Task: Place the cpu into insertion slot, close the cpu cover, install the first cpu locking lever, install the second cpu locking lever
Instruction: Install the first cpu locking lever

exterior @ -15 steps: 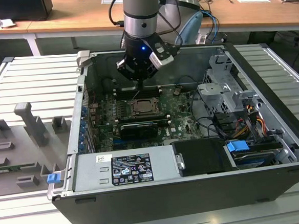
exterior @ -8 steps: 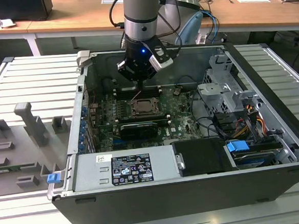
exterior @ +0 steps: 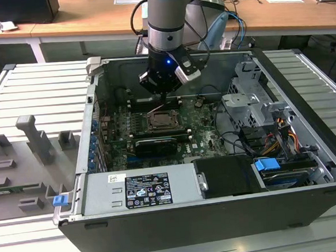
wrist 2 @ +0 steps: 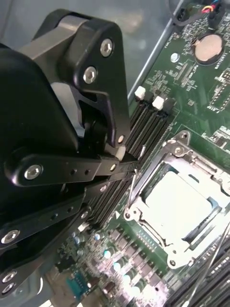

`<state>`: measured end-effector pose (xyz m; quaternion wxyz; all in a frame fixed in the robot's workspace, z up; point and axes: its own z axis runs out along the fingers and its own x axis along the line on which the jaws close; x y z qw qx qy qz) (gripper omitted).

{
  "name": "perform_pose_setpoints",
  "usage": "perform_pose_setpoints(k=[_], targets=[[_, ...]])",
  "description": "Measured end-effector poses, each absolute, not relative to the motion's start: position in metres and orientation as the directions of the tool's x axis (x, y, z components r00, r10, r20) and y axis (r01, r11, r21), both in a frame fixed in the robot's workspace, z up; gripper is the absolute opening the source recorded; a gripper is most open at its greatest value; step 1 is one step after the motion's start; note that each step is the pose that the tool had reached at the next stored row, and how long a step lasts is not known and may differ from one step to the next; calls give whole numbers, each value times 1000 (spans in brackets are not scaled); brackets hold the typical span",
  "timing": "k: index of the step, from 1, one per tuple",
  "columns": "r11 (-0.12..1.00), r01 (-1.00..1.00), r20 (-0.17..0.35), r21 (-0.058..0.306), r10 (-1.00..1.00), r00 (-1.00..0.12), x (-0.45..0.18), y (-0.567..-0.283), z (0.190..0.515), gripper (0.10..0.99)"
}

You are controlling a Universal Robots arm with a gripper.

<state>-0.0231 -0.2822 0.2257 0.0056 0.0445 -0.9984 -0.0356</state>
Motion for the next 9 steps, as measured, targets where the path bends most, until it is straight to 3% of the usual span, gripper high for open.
perform_pose_setpoints(k=[9], targets=[[994,-88,8,72,-89,-996,-16,-282,211,106]])
